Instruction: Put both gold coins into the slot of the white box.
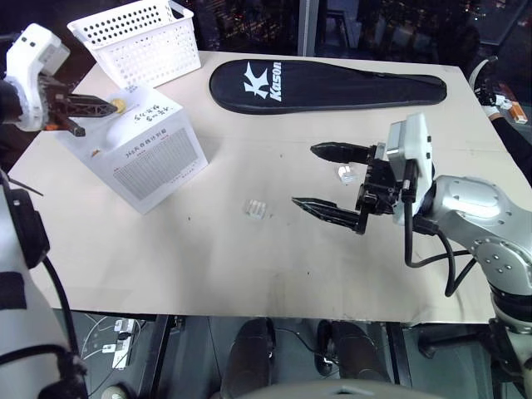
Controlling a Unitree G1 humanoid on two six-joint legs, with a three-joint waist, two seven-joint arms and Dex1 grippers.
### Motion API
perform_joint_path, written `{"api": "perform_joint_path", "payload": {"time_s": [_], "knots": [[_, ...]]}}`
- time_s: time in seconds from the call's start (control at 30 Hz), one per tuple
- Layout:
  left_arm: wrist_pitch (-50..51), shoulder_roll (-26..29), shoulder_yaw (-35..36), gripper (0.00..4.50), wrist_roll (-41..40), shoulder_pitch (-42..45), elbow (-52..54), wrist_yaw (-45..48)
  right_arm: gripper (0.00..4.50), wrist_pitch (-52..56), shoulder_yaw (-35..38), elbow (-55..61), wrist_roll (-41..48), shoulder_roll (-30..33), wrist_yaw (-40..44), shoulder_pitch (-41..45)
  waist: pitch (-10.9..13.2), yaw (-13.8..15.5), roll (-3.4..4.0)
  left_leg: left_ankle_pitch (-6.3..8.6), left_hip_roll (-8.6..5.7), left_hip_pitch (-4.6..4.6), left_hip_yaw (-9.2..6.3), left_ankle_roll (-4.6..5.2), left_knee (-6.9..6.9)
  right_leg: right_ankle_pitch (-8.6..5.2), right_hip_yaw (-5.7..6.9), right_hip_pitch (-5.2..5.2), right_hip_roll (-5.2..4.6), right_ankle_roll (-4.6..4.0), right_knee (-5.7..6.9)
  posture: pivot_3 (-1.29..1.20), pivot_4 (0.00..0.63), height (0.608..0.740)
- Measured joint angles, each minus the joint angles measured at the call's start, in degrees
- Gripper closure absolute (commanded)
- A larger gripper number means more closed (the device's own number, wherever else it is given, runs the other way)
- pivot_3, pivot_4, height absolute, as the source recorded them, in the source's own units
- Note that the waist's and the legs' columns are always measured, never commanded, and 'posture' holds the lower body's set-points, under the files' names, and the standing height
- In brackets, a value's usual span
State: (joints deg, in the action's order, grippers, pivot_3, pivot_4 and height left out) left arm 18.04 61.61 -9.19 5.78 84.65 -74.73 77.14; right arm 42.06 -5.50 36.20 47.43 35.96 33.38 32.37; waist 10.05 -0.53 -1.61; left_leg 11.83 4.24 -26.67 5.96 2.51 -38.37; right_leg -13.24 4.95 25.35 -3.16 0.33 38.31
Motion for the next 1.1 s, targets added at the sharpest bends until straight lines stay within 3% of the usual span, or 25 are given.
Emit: {"api": "perform_joint_path", "payload": {"time_s": [0.67,0.77,0.87,1.1], "knots": [[-2.69,0.55,1.67,4.46,3.76,-1.62,-0.10,0.35,0.00,0.41,0.96,0.82,-0.08,0.16,0.13,-0.48,-0.02,-0.16,-0.03,0.00,0.01,0.01,0.07,0.02,-0.31,-0.01,-0.16,0.21,-0.02,0.00,0.65,0.00,0.150,0.740],[-2.81,0.56,2.16,3.69,4.15,-1.64,-0.17,0.12,0.00,0.49,0.96,0.89,-0.09,0.21,0.26,-0.72,-0.03,-0.16,-0.05,0.00,0.01,0.01,0.07,0.02,-0.34,0.00,-0.16,0.20,-0.02,0.00,0.67,0.00,0.150,0.740],[-2.64,0.56,3.16,2.37,4.06,-1.64,-0.19,-0.37,0.00,0.56,0.96,0.91,-0.13,0.29,0.47,-0.82,-0.04,-0.16,-0.06,0.00,0.01,0.01,0.07,0.02,-0.34,0.00,-0.16,0.20,-0.02,0.00,0.66,0.00,0.150,0.740],[0.70,0.53,9.36,2.37,0.03,-0.45,-0.14,0.11,0.00,0.41,1.01,1.02,-1.25,0.41,0.99,-2.54,-0.08,-0.02,-0.15,-0.01,0.01,0.00,0.04,0.02,-0.38,0.00,-0.13,0.19,-0.02,0.01,0.67,0.00,0.150,0.740]]}}
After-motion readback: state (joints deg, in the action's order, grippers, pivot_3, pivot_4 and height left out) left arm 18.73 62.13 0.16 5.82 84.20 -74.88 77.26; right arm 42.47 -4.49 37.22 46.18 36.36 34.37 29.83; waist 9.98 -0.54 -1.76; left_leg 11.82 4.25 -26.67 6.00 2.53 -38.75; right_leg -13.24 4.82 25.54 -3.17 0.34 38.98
